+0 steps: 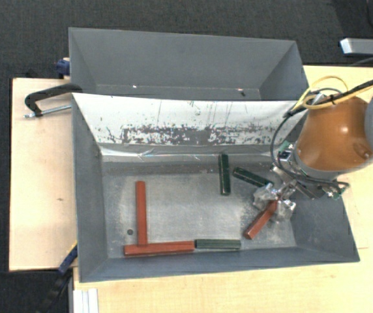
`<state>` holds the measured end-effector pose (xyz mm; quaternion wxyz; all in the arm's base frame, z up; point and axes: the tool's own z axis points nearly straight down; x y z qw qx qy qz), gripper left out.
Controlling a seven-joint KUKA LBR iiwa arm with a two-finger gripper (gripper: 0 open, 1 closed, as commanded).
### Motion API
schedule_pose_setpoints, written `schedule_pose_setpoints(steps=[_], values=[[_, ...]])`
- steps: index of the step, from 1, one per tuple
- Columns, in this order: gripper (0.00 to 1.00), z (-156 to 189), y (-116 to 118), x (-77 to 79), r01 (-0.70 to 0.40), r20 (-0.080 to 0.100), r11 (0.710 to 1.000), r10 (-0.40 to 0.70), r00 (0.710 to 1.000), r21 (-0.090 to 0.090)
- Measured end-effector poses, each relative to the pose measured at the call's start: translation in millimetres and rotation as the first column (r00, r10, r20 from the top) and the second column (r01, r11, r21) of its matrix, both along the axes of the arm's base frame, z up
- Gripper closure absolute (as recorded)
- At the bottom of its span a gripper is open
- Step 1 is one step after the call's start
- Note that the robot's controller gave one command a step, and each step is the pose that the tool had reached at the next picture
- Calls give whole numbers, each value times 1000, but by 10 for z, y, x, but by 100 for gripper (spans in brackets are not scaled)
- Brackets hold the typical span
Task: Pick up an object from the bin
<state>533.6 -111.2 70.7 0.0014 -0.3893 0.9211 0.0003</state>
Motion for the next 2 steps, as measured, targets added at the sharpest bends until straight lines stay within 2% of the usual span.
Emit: schedule_pose_setpoints(steps=[2], values=[[100,0,2,1,-1,1,1000,1,1000,0]])
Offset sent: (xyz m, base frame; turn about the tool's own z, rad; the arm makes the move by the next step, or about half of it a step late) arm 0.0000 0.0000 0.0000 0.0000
